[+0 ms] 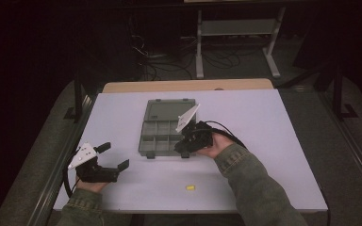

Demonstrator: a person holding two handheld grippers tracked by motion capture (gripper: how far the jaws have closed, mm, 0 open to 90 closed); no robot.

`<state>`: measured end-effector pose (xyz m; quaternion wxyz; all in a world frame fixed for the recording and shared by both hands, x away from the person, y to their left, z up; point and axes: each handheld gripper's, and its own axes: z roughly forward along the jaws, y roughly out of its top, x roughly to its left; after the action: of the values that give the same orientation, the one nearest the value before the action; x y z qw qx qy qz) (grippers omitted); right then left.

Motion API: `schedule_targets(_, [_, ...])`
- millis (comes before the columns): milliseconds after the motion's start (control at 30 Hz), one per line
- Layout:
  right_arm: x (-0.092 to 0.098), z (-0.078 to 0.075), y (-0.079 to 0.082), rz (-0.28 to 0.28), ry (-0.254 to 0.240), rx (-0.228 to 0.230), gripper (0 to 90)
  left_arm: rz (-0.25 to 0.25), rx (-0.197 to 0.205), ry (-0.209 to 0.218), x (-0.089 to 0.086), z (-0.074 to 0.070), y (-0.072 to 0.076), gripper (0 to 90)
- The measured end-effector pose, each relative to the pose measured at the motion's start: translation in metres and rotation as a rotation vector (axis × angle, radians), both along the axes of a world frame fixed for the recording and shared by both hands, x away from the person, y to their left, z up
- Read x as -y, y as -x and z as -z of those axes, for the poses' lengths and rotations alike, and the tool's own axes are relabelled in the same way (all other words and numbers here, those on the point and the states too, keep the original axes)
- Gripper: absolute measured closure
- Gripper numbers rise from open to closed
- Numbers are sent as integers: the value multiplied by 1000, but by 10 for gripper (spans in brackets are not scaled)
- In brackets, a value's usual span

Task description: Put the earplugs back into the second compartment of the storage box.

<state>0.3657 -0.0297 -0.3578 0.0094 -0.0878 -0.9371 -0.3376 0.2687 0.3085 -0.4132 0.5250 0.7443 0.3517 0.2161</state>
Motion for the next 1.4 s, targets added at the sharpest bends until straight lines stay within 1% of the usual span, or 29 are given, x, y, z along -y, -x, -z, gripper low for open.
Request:
schedule_targets(133, [-3,-7,-9,8,-11,3,804,0,0,1,0,0,0,0])
schedule_targets(300, [-7,-12,-22,20,-6,2,804,1,0,0,0,0,0,0])
schedule_targets(500, [-13,-13,-40,41,7,-10,805,11,-1,5,1,0,0,0])
schedule_targets(633, [-18,-14,-50,52,9,-15,805,15,-2,-1,1,1,0,0])
schedule_targets(900, [-35,-15,-66,60,40,-15,804,15,-2,0,1,0,0,0])
schedule_targets(1033, [-45,-13,-74,65,54,-15,805,12,-1,5,0,1,0,0])
schedule_targets(1167, [-55,-6,-82,67,71,-14,805,15,-2,7,0,1,0,0])
schedule_targets(1300, [-63,0,-90,82,72,-11,808,18,-3,7,0,1,-1,0])
schedule_targets(1400, [-68,4,-96,92,84,-13,808,18,-2,9,0,0,-1,0])
